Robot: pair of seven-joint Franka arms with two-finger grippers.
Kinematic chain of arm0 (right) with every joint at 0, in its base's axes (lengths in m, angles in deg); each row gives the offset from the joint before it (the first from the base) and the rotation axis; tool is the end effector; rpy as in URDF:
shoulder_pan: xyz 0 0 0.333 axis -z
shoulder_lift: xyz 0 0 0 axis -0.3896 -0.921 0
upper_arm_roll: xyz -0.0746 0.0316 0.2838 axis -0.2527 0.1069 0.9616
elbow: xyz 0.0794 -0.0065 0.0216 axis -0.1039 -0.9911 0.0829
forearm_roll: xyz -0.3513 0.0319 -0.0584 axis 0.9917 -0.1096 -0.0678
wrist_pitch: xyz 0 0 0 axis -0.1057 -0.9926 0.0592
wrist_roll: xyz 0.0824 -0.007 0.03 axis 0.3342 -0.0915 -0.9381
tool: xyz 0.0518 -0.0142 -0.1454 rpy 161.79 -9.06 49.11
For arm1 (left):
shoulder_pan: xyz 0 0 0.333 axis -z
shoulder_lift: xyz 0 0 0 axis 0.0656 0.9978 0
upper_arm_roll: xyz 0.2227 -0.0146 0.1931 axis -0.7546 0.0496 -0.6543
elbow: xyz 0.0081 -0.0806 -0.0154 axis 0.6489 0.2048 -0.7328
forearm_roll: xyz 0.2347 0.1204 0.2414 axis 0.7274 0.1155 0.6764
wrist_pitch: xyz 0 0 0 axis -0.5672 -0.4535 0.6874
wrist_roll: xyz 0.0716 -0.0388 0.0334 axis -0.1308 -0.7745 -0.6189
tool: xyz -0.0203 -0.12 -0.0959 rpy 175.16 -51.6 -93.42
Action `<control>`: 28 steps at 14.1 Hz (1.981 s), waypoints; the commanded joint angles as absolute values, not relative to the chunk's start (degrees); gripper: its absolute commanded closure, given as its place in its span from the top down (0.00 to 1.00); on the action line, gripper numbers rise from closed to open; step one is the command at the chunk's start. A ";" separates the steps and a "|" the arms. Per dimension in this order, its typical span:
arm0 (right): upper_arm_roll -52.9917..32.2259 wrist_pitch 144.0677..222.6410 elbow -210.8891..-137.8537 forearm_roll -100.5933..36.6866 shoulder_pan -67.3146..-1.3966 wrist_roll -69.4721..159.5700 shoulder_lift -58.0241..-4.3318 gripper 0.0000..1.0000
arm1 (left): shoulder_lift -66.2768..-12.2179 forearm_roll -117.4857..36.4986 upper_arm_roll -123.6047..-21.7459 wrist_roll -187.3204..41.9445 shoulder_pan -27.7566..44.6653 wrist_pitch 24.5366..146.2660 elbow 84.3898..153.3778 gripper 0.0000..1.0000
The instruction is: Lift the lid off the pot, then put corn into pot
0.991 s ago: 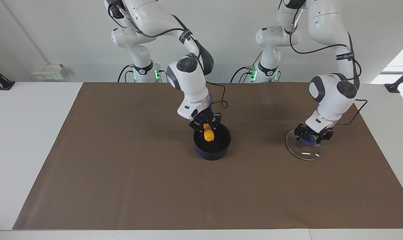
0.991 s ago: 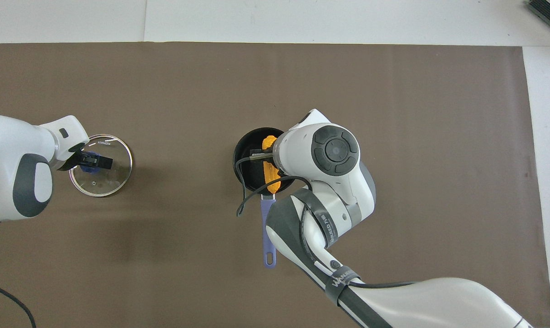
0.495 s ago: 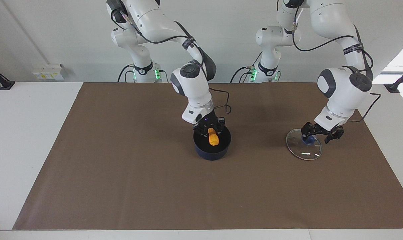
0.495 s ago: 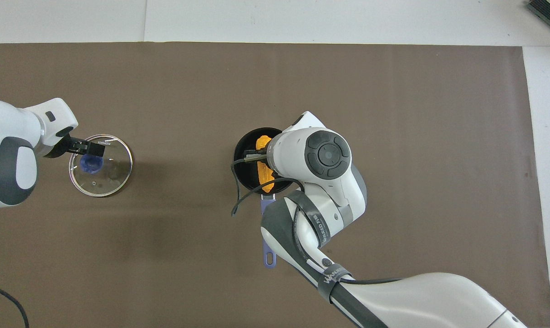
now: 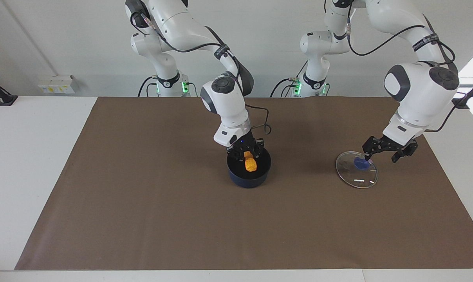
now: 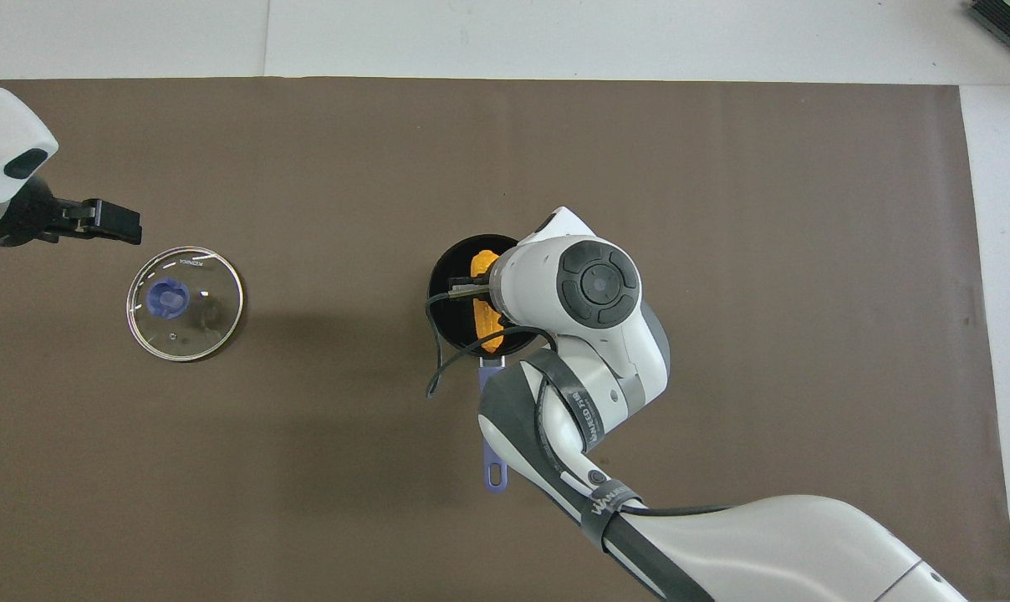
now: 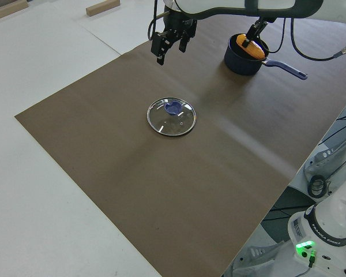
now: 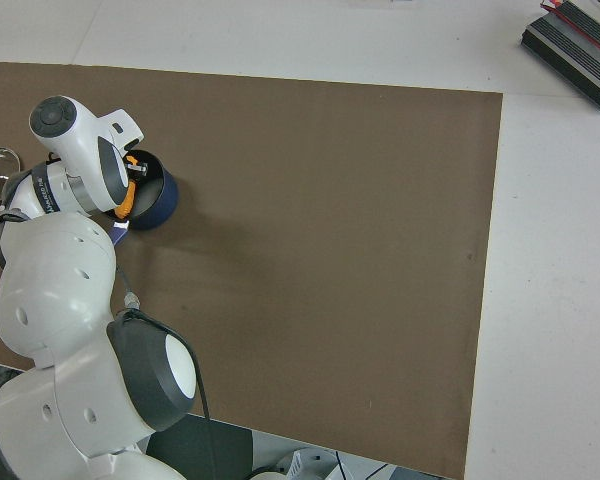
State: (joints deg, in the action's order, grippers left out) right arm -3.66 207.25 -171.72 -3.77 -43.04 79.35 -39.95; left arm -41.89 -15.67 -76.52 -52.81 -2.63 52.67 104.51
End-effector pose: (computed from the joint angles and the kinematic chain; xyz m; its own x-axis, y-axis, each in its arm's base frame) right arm 0.5499 0.3581 0.3210 0.9791 0.0464 0.1978 0.0952 -0.9648 -0.2450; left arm 0.5738 -0.0042 0.4740 0.9948 -0.0811 0.0612 -0.0813 -0.9967 0.0003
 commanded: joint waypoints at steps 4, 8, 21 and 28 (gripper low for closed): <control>-3.26 212.17 -171.69 -4.70 -41.83 79.59 -40.36 0.97 | -46.59 -14.39 -76.67 -54.08 -2.00 40.56 99.97 1.00; -3.43 213.15 -170.82 -3.74 -39.91 79.06 -39.40 1.00 | -46.84 -15.18 -76.32 -54.08 -2.00 36.57 98.09 1.00; -3.87 185.21 -170.90 -3.65 -28.04 71.94 -19.99 1.00 | -47.99 -15.36 -76.05 -54.79 0.98 34.21 98.37 1.00; -4.92 172.03 -169.41 -3.56 -20.74 72.03 -11.18 1.00 | -49.48 -16.15 -76.23 -52.24 1.34 34.21 99.25 1.00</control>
State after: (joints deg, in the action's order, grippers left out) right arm -4.81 174.76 -169.68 -3.62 -22.38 73.39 -12.46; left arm -48.41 -15.74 -75.49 -53.43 0.50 34.93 98.60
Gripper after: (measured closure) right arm 0.000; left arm 0.000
